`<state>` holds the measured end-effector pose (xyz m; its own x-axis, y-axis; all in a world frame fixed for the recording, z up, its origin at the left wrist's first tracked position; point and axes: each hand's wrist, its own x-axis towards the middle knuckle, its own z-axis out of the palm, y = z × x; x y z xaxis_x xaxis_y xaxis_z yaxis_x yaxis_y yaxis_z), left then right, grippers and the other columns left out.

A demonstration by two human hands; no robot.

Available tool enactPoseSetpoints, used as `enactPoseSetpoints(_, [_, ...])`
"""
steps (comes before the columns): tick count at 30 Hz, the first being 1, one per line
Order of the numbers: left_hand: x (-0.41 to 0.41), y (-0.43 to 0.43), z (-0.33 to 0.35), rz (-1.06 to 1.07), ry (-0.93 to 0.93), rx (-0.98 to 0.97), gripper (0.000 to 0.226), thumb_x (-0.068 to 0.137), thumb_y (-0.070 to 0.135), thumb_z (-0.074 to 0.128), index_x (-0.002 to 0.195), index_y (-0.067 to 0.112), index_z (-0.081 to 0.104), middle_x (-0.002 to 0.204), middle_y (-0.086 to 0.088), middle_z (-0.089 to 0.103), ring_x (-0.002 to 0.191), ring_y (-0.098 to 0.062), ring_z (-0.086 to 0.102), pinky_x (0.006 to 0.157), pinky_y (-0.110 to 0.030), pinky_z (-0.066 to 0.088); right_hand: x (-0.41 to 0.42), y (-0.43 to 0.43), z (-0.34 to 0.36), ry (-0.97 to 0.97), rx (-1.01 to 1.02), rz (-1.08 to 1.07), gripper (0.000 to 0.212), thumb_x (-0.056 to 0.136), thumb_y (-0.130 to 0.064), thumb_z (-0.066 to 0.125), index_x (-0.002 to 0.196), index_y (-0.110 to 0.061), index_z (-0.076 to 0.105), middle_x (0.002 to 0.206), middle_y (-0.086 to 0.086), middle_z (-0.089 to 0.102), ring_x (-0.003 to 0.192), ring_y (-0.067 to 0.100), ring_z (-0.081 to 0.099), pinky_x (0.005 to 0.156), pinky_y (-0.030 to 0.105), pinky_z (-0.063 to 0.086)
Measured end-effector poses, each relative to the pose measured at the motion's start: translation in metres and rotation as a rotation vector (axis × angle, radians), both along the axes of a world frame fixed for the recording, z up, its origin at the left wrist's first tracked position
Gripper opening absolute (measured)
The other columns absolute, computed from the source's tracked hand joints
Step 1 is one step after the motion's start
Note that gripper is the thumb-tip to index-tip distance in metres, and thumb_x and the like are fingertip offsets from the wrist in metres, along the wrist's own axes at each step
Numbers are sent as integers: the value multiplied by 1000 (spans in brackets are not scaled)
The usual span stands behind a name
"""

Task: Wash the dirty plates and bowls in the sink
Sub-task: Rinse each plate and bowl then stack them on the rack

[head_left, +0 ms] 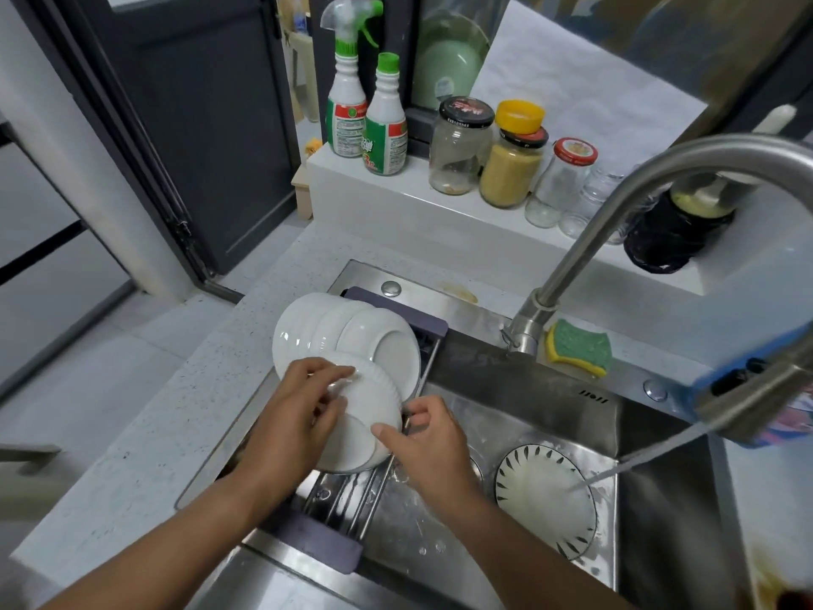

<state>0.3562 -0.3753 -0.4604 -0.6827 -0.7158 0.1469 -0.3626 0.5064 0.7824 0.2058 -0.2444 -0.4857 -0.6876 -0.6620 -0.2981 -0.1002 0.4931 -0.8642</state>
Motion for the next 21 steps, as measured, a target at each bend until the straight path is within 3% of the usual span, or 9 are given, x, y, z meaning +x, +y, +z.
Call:
enactPoseSetpoints(4, [-35,21,5,-144,11,37,41,96,7,65,129,30,64,123,18,51,106,-2,58,89,-7,42,-25,21,11,25,6,-24,32,81,-46,82,95,-36,55,98,-10,62,85,4,61,65,11,46])
enactPoseSetpoints(9, [-92,53,-10,-274,-28,122,41,92,4,69,121,32,66,111,14,56,95,-3,60,84,-12,47,-74,66,-5,57,40,-135,26,83,-42,80,97,-29,62,96,-4,66,88,11,65,80,29,56])
enactPoseSetpoints(13, [-134,82,-40,-318,-151,314,34,91,1,70,115,25,69,101,14,63,85,9,61,79,-6,44,-103,109,-28,55,114,-150,11,89,-22,74,89,-25,64,85,-3,70,81,14,67,81,39,57])
enactPoseSetpoints(17, [-165,111,-78,-319,-296,521,28,91,-3,66,107,20,69,85,7,66,72,-7,59,76,-23,49,-127,157,-68,-5,209,-233,22,88,-10,71,80,-30,67,83,-3,74,81,18,70,84,47,59])
enactPoseSetpoints(21, [-184,136,-106,-303,-383,590,12,90,13,65,84,22,69,74,7,66,60,-5,53,64,-28,45,-149,186,-95,-133,221,-334,29,91,0,66,82,-28,71,90,4,74,78,20,71,86,48,61])
